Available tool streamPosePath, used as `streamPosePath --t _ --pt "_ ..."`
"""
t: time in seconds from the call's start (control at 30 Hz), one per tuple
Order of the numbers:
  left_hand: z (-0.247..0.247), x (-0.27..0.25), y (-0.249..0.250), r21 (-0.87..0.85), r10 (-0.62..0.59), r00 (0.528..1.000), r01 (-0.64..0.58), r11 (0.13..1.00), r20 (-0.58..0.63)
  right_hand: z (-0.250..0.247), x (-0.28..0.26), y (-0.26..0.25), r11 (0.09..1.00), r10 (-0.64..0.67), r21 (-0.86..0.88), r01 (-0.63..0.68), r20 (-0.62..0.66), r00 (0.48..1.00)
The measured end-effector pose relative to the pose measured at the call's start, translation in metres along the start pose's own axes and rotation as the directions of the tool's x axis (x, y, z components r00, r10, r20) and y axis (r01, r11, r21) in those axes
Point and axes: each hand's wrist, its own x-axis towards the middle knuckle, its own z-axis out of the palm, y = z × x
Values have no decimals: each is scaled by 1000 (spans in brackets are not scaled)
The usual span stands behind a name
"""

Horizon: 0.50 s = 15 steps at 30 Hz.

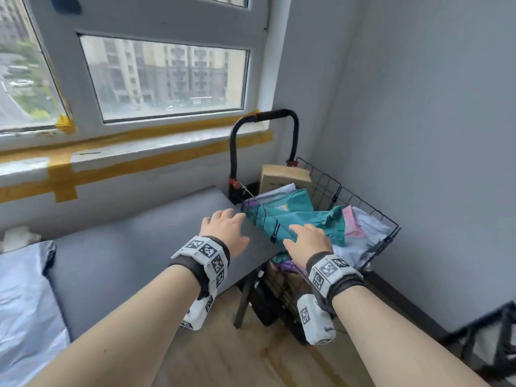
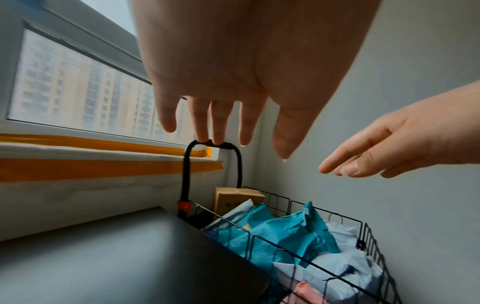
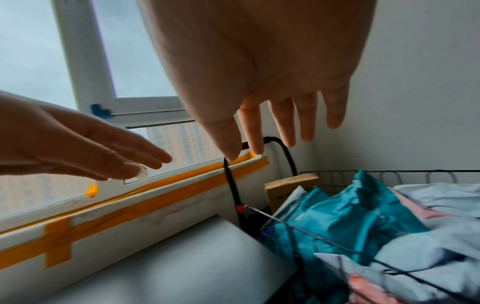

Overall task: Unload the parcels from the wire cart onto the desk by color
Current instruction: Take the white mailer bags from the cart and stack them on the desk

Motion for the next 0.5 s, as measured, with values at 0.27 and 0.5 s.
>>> streamPosePath --t 0.27,0.5 --pt "59 59 152 -64 24 996 -18 998 90 -21 37 172 994 63 88 -68 54 997" --pt "92 105 231 -93 10 987 5 996 159 -33 88 274 984 99 137 -114 111 989"
